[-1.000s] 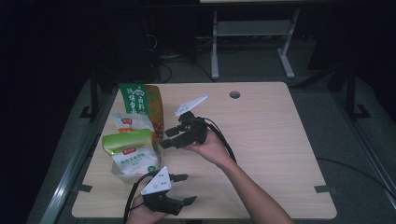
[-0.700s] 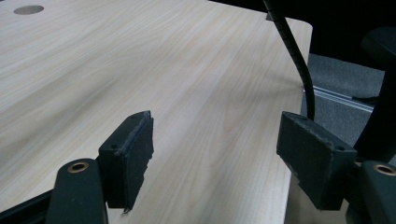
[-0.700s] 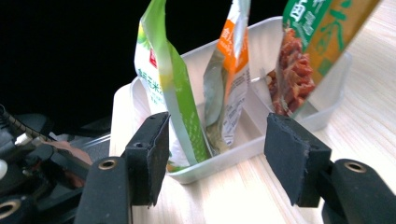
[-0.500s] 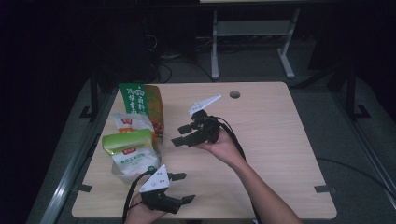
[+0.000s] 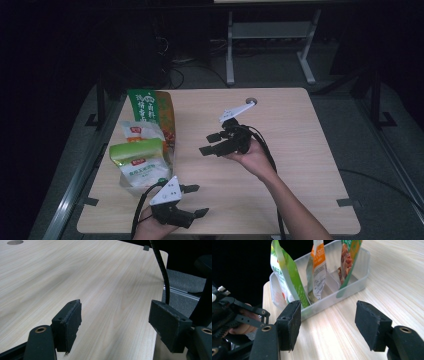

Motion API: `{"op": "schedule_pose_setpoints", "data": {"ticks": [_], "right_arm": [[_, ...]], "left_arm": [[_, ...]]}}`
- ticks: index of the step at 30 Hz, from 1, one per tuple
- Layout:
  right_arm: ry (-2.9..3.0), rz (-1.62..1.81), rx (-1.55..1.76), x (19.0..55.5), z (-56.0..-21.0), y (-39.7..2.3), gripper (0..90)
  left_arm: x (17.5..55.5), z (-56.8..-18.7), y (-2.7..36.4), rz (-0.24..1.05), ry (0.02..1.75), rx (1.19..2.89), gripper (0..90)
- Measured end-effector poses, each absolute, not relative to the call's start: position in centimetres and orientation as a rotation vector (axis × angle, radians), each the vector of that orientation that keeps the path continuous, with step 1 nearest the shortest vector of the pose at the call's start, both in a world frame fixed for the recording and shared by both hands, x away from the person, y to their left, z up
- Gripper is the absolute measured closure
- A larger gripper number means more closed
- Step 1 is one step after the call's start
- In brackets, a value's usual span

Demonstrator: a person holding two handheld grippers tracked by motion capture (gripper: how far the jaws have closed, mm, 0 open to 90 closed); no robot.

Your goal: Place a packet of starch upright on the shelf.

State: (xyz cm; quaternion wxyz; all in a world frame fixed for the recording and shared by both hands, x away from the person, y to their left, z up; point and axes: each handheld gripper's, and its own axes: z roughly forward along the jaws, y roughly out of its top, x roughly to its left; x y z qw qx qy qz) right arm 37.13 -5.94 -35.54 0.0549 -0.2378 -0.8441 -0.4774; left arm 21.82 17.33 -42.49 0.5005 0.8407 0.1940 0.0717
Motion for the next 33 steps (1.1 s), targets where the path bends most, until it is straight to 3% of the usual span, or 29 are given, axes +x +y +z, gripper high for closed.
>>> {"op": "schedule_pose_setpoints", "data": {"ticks": [33], "right_arm": [[-2.527, -1.465, -0.891, 35.5, -37.5, -13.6, 36.3]], "left_arm": [[22.0, -42.4, 17.5, 0.171, 0.476, 2.032, 25.6]]}}
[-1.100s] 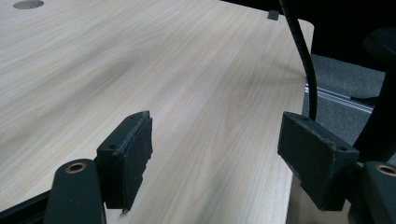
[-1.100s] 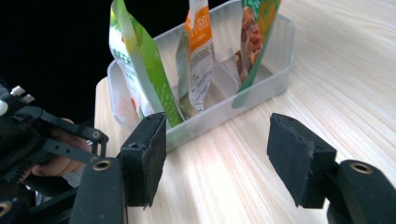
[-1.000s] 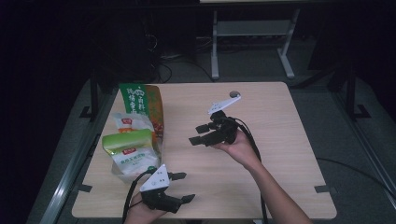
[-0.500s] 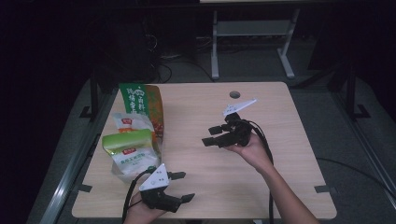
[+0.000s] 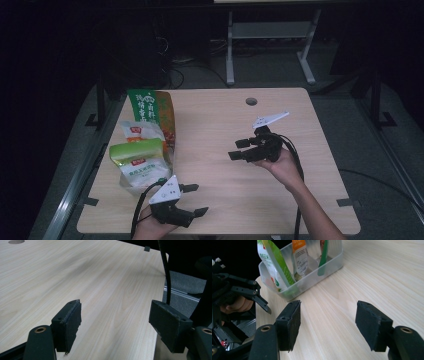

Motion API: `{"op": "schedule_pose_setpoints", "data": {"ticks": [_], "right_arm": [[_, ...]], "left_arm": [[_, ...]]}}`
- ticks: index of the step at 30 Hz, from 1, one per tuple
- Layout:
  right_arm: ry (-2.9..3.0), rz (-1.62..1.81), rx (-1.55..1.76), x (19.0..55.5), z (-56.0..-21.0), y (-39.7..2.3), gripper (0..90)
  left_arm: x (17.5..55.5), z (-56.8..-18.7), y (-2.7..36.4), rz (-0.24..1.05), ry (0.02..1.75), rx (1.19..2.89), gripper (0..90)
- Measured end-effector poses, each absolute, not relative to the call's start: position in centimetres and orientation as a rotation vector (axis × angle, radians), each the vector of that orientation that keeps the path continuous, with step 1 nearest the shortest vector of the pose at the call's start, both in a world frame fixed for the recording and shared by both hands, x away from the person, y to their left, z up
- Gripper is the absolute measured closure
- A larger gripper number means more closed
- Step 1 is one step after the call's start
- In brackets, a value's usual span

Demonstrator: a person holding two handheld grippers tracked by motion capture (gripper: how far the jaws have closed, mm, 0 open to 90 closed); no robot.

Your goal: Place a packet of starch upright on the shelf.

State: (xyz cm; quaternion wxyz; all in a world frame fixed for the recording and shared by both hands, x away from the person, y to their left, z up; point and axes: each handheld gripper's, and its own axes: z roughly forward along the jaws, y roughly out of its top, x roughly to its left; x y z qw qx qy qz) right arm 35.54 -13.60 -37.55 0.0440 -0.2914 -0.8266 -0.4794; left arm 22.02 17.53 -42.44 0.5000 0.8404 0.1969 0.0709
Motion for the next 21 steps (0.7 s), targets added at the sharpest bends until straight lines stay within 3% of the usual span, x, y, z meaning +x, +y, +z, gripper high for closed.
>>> {"op": "schedule_pose_setpoints", "data": {"ticks": [21], "right_arm": [[-2.502, -1.475, -0.977, 33.6, -39.3, -17.5, 36.1]], "left_arm": [[22.0, -42.4, 17.6, 0.176, 0.48, 2.029, 25.6]]}}
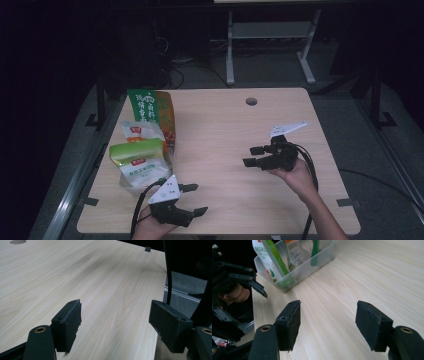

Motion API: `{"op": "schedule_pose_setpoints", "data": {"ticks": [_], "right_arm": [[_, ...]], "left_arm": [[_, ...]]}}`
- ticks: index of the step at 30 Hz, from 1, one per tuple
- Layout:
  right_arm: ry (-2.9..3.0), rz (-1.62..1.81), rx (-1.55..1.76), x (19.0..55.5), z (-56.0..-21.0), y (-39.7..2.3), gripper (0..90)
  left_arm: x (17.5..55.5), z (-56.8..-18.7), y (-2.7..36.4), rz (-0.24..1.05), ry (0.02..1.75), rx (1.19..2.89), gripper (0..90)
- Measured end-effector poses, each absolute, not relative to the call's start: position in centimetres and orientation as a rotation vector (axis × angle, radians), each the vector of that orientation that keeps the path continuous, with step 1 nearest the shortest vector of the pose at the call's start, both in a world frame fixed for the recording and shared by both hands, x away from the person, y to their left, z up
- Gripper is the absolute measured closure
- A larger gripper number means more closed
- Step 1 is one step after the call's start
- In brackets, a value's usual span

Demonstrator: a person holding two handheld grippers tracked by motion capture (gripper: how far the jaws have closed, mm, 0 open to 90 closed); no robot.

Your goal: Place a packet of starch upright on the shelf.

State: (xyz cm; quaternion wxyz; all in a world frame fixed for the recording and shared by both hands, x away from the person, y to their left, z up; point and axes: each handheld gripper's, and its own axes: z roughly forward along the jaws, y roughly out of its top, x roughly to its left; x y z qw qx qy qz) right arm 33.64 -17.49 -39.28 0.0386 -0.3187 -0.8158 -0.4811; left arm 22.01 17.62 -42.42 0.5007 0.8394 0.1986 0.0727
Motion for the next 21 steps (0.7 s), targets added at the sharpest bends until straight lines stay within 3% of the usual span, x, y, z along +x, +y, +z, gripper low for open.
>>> {"op": "schedule_pose_setpoints", "data": {"ticks": [21], "right_arm": [[-2.477, -1.476, -1.046, 31.1, -41.7, -20.2, 35.6]], "left_arm": [[22.0, -42.6, 17.4, 0.175, 0.482, 2.034, 25.3]]}}
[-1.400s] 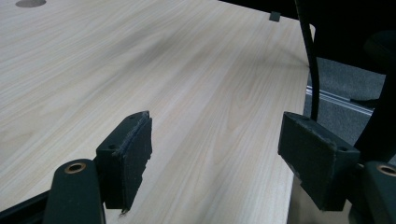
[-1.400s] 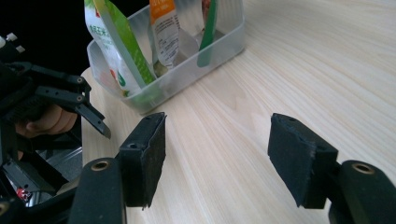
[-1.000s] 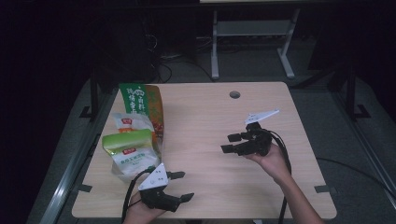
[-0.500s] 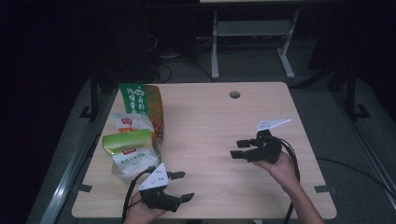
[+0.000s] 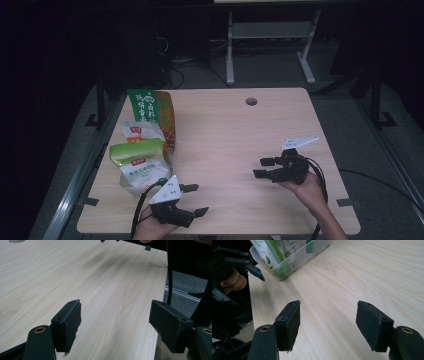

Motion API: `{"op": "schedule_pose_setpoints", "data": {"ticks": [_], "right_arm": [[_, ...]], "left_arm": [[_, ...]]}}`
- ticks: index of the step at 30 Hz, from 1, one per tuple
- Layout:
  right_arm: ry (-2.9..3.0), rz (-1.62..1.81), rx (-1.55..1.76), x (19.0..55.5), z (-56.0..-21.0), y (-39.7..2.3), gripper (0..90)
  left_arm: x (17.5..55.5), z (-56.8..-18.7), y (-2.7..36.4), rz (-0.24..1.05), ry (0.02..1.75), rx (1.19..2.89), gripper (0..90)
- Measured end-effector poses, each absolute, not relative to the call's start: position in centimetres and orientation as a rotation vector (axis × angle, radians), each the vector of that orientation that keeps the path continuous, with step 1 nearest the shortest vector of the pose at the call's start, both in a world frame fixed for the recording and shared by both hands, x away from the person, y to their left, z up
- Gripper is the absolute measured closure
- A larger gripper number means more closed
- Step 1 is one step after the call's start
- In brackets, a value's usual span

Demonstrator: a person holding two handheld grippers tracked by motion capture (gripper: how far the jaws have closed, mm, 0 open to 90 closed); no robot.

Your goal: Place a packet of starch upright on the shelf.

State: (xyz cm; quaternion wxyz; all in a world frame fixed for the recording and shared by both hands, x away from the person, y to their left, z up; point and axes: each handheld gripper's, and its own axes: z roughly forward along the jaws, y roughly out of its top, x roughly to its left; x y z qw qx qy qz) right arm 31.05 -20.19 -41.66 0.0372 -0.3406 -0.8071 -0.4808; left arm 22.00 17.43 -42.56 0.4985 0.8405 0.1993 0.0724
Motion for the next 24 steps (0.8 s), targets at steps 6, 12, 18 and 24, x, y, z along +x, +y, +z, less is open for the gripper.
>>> {"op": "schedule_pose_setpoints", "data": {"ticks": [6, 12, 18, 24], "right_arm": [[-2.466, -1.473, -1.061, 30.3, -42.5, -20.8, 35.5], [-2.459, -1.468, -1.076, 29.5, -43.1, -21.3, 35.4], [-2.446, -1.482, -1.088, 28.8, -43.5, -21.7, 35.4], [-2.451, -1.502, -1.098, 27.8, -43.9, -22.0, 34.8]], "left_arm": [[22.0, -42.6, 17.5, 0.173, 0.483, 2.035, 25.2], [21.9, -42.6, 17.4, 0.169, 0.482, 2.035, 25.2], [21.9, -42.6, 17.3, 0.147, 0.487, 2.023, 25.2], [21.9, -42.7, 17.1, 0.139, 0.479, 2.028, 25.1]]}}
